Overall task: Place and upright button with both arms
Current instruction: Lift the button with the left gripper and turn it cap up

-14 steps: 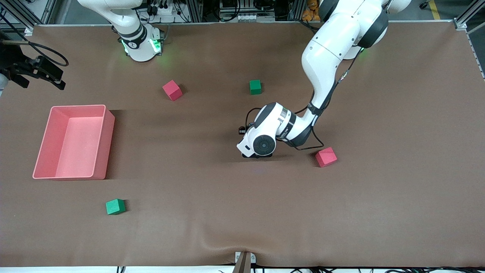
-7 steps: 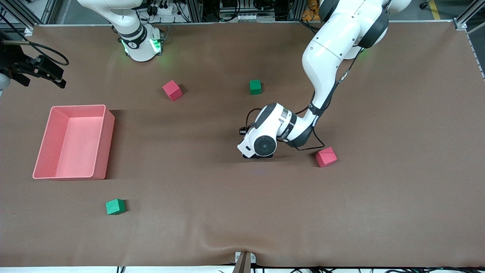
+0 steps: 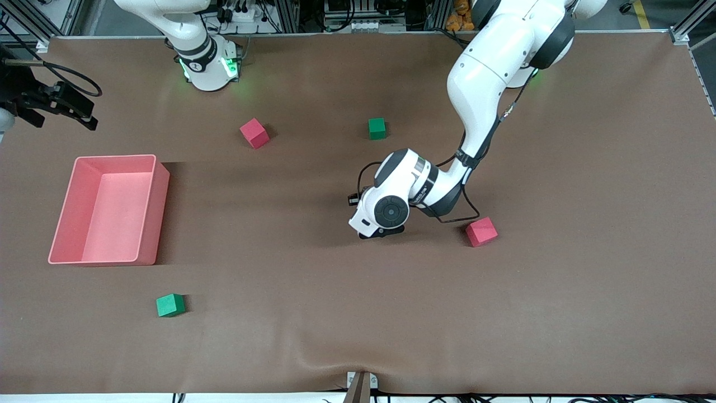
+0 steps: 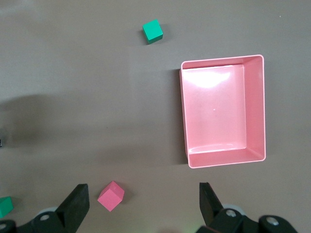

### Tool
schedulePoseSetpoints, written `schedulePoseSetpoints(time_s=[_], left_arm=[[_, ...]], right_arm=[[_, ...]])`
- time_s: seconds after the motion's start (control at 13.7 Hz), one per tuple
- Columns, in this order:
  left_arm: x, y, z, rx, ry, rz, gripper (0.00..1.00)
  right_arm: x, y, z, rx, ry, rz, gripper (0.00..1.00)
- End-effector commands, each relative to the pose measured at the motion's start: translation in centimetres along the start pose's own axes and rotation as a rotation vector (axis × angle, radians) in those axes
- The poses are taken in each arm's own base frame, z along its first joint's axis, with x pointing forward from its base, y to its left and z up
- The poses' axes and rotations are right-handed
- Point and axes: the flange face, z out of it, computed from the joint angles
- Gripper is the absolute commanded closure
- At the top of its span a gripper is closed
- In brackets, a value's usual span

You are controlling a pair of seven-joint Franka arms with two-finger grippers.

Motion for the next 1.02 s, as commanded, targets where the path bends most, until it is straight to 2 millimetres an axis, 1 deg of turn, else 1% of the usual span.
schedulePoseSetpoints(time_s=[0.0, 0.07, 0.15, 0.37, 0.51, 0.73, 0.8, 0.95], left_arm=[[-2.0, 1.1, -4.7, -0.055, 0.093, -0.057, 1.00], [-2.7, 1.8, -5.6, -0.042, 0.169, -0.071, 1.00], [-2.6, 1.9, -5.5, -0.035, 0.198, -0.102, 1.00], [-2.8, 3.0, -6.2, -0.099, 0.261, -0.115, 1.00], [-3.4, 3.8, -6.3, -0.109, 0.312, -0.141, 1.00], [-5.5, 5.7, -5.6, -0.019, 0.492, -0.039, 1.00], [-6.5, 6.4, -5.3, -0.008, 0.543, -0.037, 1.00], [-7.6, 7.7, -5.1, -0.029, 0.650, -0.060, 1.00]], right_arm=[[0.3, 0.2, -0.5, 0.005, 0.004, -0.003, 0.00], [0.5, 0.4, -0.3, 0.005, 0.002, 0.000, 0.00], [0.6, 0.4, -0.2, 0.004, -0.001, 0.000, 0.00], [0.6, 0.2, -0.3, 0.005, 0.002, -0.003, 0.00], [0.6, 0.0, -0.3, 0.006, 0.002, -0.006, 0.00], [0.6, -0.5, -0.1, 0.006, -0.001, -0.015, 0.00], [0.5, -0.6, -0.3, 0.006, 0.002, -0.017, 0.00], [0.7, -0.5, -0.1, 0.006, -0.001, -0.015, 0.00]])
